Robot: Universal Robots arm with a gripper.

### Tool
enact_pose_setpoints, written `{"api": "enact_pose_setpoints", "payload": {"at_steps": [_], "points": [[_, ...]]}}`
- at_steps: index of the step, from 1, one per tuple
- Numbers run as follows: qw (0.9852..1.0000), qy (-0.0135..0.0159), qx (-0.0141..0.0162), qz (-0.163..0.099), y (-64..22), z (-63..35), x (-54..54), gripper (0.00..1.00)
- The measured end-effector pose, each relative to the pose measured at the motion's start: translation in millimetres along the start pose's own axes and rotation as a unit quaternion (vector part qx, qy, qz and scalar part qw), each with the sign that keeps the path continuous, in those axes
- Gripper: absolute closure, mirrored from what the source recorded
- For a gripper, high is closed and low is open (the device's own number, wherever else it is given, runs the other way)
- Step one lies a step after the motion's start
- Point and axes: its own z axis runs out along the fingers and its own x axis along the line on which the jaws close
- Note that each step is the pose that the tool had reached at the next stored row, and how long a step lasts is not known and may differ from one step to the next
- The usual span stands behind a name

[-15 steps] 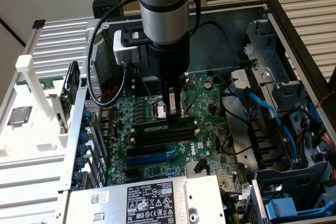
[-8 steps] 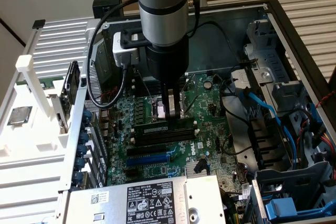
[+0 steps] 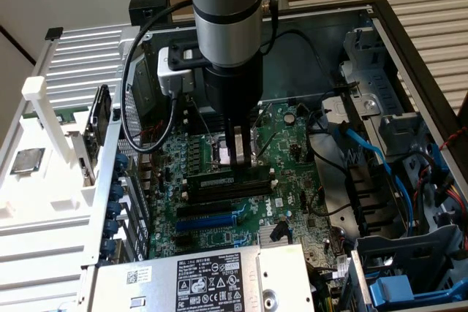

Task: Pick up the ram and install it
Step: 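Insert the ram into the slot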

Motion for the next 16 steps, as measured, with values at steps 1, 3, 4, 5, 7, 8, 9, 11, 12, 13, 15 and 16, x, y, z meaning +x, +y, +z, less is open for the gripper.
{"api": "enact_pose_setpoints", "payload": {"at_steps": [1, 3, 4, 5, 7, 8, 9, 11, 12, 13, 15, 16], "points": [[1.0000, 0.0000, 0.0000, 0.000, 0.0, 0.1, 0.0, 0.88], [1.0000, -0.0002, 0.0001, 0.000, 0.0, 0.4, 0.4, 0.88], [1.0000, -0.0002, 0.0001, 0.000, 0.0, 0.5, 0.6, 0.88], [1.0000, -0.0002, 0.0001, 0.000, 0.0, 0.5, 0.6, 0.88], [1.0000, -0.0001, 0.0001, 0.000, 0.0, 0.5, 1.0, 0.88], [1.0000, -0.0002, 0.0001, 0.000, 0.0, 0.6, 1.3, 0.88], [1.0000, -0.0002, 0.0001, 0.000, 0.0, 0.6, 1.7, 0.88], [1.0000, -0.0001, 0.0000, 0.000, 0.0, 0.8, 1.8, 0.88], [1.0000, -0.0001, 0.0000, 0.000, -0.1, 1.1, 1.8, 0.88], [1.0000, -0.0001, 0.0000, 0.000, -0.1, 1.2, 1.8, 0.88], [1.0000, -0.0002, 0.0001, 0.000, -0.3, 2.5, 1.7, 0.88], [1.0000, -0.0001, 0.0001, 0.000, -0.3, 2.6, 1.8, 0.88]]}}
